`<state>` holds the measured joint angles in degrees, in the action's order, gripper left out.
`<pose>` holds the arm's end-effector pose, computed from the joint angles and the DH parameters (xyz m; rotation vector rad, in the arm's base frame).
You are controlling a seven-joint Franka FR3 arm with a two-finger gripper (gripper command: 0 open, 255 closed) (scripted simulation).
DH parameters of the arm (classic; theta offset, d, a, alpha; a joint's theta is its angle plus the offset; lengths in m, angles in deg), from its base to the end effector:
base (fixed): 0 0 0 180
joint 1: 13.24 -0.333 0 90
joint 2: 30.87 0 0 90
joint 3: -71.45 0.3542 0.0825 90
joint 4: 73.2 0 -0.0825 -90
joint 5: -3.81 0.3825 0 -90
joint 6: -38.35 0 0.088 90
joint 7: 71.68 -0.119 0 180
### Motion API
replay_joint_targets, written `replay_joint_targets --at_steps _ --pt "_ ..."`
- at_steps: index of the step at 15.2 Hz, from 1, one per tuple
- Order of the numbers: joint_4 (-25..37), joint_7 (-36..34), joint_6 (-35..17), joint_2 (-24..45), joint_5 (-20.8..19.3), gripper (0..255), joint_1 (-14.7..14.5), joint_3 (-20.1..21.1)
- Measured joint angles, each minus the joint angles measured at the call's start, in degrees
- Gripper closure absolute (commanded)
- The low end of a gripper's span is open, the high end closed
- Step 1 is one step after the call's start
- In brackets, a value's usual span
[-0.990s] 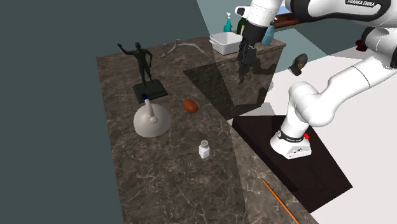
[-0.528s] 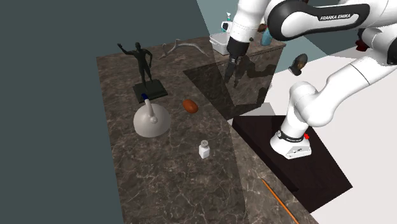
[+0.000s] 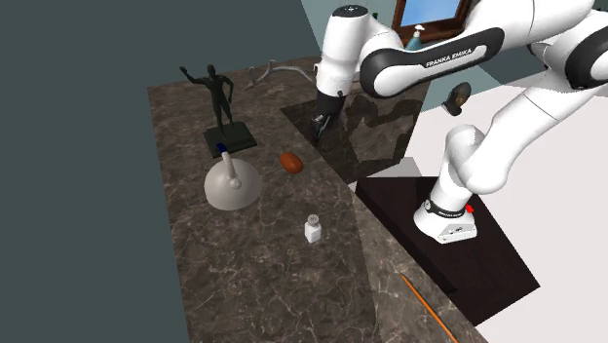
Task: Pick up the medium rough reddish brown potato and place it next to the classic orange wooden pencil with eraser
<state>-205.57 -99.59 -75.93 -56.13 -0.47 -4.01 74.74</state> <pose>0.4132 -0.0454 0.5478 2.9419 -0.8591 0.2144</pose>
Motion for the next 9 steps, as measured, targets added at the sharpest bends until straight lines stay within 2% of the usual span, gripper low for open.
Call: replay_joint_targets --at_steps 9 --pt "5.12 -18.37 -9.4 18.3 -3.56 0 4.68 1.52"
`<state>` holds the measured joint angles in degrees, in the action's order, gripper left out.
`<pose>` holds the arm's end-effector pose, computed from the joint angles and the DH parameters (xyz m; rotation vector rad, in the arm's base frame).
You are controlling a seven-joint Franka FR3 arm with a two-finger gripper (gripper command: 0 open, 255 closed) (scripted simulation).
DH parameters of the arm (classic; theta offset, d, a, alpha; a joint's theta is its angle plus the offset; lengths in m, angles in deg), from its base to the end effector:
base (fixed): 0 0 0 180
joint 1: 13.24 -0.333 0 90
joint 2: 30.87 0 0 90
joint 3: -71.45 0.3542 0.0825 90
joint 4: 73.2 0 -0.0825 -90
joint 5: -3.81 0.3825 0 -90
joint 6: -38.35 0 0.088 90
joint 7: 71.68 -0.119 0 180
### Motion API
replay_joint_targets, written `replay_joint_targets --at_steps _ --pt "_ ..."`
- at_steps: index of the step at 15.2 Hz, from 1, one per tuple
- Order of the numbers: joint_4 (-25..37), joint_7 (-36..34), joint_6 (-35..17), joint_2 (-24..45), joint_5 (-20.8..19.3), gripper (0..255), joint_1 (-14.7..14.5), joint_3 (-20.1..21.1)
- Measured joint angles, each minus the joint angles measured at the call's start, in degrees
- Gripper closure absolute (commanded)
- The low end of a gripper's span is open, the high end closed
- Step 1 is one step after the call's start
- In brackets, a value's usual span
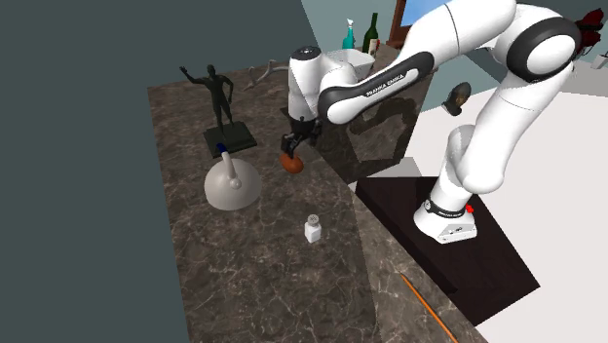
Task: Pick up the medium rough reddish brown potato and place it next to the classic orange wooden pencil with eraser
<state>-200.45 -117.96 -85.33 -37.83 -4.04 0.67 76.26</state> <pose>0.4987 -0.0858 0.4596 2.7385 -1.3130 0.1452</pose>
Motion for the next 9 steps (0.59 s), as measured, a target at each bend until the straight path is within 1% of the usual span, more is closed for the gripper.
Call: replay_joint_targets --at_steps 4,9 --pt "3.29 -7.93 -3.0 8.06 -1.74 0 1.27 -0.57" --pt "3.55 -10.28 -5.53 11.35 -2.5 0 1.59 -1.0"
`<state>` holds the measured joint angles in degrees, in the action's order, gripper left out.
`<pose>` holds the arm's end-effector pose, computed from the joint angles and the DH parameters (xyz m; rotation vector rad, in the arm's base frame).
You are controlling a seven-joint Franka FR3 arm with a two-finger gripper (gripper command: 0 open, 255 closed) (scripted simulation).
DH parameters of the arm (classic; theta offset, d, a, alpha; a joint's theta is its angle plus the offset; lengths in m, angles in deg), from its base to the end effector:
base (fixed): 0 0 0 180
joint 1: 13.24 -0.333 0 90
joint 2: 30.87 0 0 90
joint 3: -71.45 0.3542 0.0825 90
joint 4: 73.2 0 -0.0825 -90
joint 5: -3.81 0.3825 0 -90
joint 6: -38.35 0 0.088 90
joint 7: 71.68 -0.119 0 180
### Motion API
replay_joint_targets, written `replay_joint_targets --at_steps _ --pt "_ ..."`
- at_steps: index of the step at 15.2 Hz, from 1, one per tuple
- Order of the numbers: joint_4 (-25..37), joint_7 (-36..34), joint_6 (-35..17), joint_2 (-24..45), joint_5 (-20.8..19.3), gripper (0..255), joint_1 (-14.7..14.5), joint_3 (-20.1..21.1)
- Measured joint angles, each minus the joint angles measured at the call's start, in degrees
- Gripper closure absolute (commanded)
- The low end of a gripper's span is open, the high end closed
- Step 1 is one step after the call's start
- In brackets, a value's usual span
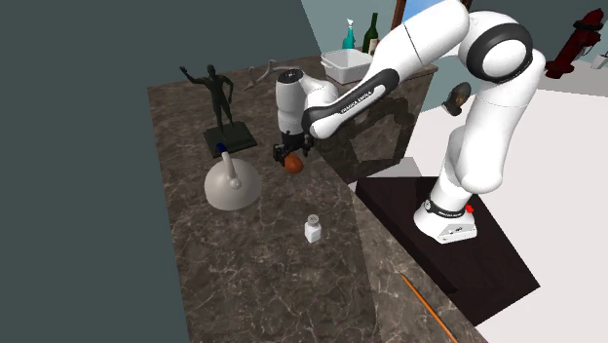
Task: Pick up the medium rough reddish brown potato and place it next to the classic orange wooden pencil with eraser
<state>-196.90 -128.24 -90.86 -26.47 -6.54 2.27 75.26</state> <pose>0.5391 -0.1188 0.3920 2.5928 -1.5517 0.1061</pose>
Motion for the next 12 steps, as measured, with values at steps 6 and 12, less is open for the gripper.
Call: replay_joint_targets --at_steps 6,12 --pt "-1.28 -0.45 -3.2 1.93 -0.64 0 0.22 -0.28" --pt "-1.28 -0.46 -3.28 1.92 -0.65 255 0.21 -0.28"
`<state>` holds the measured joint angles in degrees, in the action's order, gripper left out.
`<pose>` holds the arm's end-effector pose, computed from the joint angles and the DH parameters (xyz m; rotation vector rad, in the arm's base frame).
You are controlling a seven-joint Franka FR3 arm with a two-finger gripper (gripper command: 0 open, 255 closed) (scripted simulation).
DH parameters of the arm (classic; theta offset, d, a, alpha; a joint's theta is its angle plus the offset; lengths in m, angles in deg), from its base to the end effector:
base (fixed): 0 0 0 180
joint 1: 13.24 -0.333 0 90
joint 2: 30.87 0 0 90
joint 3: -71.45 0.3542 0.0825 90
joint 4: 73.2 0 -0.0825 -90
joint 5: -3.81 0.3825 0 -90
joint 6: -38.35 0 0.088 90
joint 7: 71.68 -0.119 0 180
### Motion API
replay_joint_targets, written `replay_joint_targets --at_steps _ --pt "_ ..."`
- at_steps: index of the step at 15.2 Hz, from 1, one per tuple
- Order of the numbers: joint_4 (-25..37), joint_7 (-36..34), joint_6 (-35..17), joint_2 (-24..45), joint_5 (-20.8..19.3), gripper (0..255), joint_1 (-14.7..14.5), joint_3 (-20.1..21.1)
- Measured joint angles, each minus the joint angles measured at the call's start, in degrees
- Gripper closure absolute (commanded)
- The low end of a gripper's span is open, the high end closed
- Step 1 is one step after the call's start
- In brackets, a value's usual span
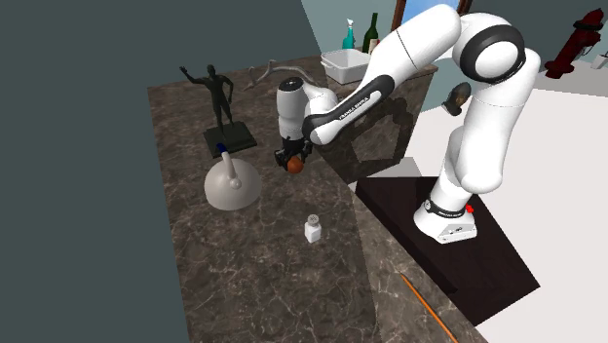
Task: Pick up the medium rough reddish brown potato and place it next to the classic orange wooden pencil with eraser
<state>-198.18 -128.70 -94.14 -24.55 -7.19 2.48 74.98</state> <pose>0.5399 -0.1226 0.3688 2.5920 -1.5537 0.1083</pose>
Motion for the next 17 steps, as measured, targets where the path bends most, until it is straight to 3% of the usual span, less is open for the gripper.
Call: replay_joint_targets --at_steps 9,17 --pt "-0.01 0.0 -0.01 0.01 0.0 255 -0.01 0.02" --pt "1.94 1.27 4.83 -2.96 0.98 255 0.07 0.09"
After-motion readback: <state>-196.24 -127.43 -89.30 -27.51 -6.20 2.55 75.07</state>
